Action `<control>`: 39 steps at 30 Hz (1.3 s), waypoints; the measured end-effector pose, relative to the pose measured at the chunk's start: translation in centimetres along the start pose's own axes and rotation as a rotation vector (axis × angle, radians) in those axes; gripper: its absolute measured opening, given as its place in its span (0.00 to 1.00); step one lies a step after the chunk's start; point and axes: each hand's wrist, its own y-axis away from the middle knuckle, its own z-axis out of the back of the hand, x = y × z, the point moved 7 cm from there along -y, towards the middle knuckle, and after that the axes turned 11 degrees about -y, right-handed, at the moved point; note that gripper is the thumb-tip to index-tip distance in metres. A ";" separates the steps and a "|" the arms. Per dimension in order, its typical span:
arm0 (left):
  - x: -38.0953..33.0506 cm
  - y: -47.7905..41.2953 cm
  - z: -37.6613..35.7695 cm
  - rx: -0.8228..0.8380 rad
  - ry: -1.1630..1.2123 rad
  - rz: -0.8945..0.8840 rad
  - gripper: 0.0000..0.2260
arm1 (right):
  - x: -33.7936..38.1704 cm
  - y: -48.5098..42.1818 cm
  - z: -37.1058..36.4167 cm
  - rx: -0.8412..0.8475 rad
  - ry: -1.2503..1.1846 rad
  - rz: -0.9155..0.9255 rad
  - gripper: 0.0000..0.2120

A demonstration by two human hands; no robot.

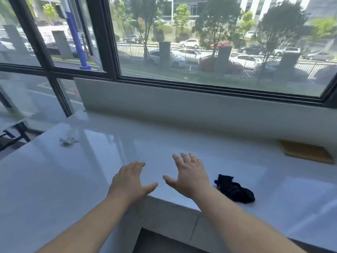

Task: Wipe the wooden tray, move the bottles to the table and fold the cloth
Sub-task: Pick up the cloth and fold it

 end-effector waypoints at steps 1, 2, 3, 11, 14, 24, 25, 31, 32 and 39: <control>-2.6 -0.9 -0.7 0.019 -0.004 -0.019 0.44 | -3.0 0.3 0.8 -0.005 -0.003 -0.035 0.46; -4.7 -1.6 -1.3 0.034 -0.004 -0.036 0.44 | -5.4 0.6 1.5 -0.005 -0.002 -0.062 0.46; -7.3 -2.3 -2.1 0.048 -0.006 -0.060 0.44 | -8.2 0.9 2.2 -0.007 -0.003 -0.092 0.45; -23.9 -8.0 -7.8 0.128 -0.048 -0.219 0.42 | -26.8 3.2 7.0 -0.032 0.003 -0.311 0.42; -27.8 -9.5 -10.1 0.171 -0.093 -0.267 0.39 | -31.1 4.1 7.0 -0.018 0.006 -0.355 0.42; -32.3 -13.4 -20.1 0.348 -0.209 -0.447 0.26 | -36.6 3.8 -0.9 0.158 0.010 -0.443 0.30; -32.3 -14.0 -21.3 0.370 -0.210 -0.469 0.25 | -36.6 3.4 -2.0 0.174 0.005 -0.446 0.29; -32.4 -18.0 -26.8 0.408 -0.284 -0.634 0.16 | -36.5 1.2 -6.4 0.217 -0.006 -0.513 0.24; -32.5 -18.6 -27.1 0.404 -0.306 -0.662 0.14 | -36.5 0.8 -6.7 0.219 -0.005 -0.524 0.23; -33.2 -21.6 -26.6 0.475 0.003 -0.683 0.07 | -36.6 -0.9 -6.3 0.223 0.000 -0.582 0.28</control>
